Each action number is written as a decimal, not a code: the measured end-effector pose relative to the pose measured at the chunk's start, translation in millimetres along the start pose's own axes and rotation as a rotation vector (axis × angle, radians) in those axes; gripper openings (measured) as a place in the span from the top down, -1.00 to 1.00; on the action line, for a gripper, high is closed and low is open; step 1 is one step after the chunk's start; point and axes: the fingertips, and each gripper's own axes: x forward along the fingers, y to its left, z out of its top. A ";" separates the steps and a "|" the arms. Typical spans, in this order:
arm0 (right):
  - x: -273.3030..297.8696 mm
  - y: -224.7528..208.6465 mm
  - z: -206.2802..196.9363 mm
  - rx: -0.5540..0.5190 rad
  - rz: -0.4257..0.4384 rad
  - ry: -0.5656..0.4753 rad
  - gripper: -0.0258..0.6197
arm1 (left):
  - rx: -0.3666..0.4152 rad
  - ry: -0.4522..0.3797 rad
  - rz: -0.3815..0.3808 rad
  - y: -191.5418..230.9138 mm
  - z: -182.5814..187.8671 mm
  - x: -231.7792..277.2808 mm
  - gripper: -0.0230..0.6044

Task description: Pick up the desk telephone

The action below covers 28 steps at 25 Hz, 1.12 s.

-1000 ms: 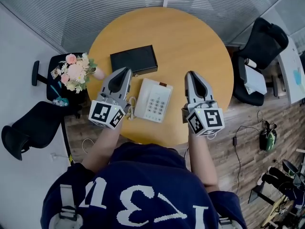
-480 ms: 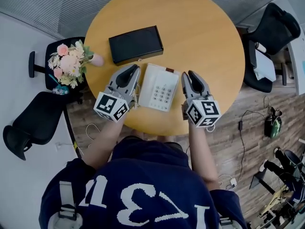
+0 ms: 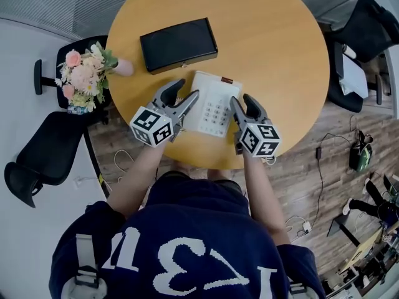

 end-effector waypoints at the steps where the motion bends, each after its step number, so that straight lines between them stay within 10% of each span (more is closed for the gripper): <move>1: 1.8 -2.3 -4.7 0.003 -0.008 0.012 0.29 | -0.023 0.021 -0.001 2.6 -7.7 2.7 0.15; 7: 11.5 -3.2 -30.8 0.052 0.033 0.096 0.16 | -0.235 0.146 -0.023 14.2 -50.0 13.8 -0.04; 20: 25.9 2.8 -50.7 0.128 0.089 0.146 0.14 | -0.400 0.402 -0.133 11.9 -78.2 29.0 -0.07; 28: 27.5 1.3 -51.3 0.182 0.118 0.117 0.14 | -0.408 0.407 -0.153 11.5 -77.6 29.4 -0.08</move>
